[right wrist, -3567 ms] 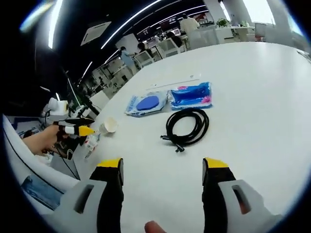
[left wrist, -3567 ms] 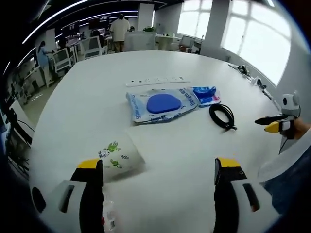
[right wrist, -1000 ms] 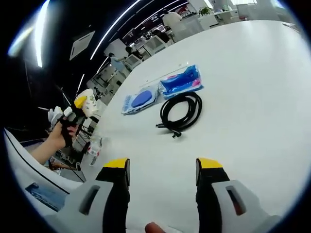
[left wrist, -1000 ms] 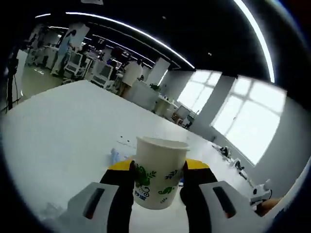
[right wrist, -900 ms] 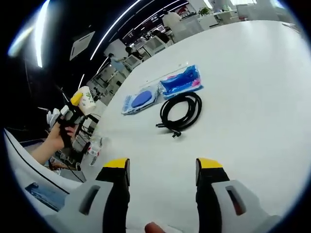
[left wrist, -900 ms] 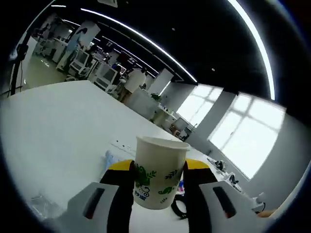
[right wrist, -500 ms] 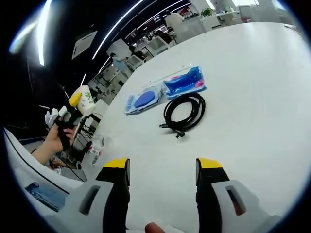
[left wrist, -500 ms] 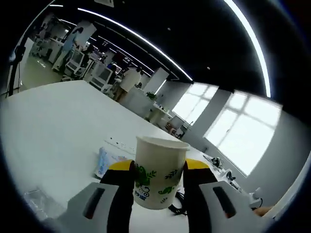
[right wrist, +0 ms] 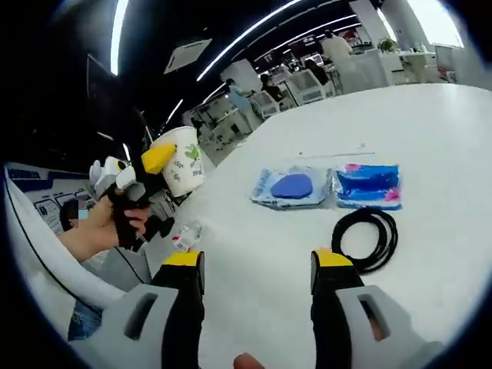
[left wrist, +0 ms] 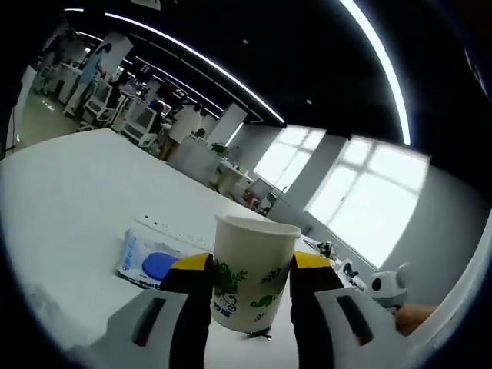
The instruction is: Arrange the tabletop items into an orderly group along one side of the table until the central work area is clear of visible clutter.
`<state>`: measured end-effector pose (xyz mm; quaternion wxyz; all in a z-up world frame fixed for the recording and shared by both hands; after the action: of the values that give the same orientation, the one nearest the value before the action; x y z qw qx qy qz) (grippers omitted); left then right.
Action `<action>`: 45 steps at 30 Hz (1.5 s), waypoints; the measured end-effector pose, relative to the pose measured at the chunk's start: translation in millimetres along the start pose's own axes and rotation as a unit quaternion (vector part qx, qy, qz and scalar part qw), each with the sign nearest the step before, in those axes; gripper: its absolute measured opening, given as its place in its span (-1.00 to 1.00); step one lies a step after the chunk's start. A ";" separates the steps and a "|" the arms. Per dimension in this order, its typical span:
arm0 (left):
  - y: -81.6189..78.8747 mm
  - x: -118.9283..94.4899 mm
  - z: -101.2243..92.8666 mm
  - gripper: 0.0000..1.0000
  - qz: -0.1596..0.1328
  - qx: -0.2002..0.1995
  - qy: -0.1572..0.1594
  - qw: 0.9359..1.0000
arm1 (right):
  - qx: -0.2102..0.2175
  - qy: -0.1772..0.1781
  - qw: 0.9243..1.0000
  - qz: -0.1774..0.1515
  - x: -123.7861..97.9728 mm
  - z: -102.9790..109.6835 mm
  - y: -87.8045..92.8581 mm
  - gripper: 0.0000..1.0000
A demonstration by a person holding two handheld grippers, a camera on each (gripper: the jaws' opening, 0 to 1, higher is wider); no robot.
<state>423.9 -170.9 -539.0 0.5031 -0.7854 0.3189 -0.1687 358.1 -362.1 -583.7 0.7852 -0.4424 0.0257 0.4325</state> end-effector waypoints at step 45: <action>-15.1 -23.4 -60.1 -0.02 0.090 0.220 0.079 0.968 | -0.161 -0.079 0.983 -0.030 24.2 56.2 -16.6 -0.26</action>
<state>376.4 -191.8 -497.9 0.6502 -0.6074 0.3817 -0.2502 365.6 -309.9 -548.7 0.7161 -0.5277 -0.1196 0.4409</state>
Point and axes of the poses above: the point that each gripper's makers call its tool centre point, and the gripper's own axes: x roughly forward along the fingers, z roughly to its left, y roughly out of its underside, the point moved 7 cm from there along -x, roughly backward along the fingers, and after that the axes turned 11 degrees about x, right-handed, at the moved point
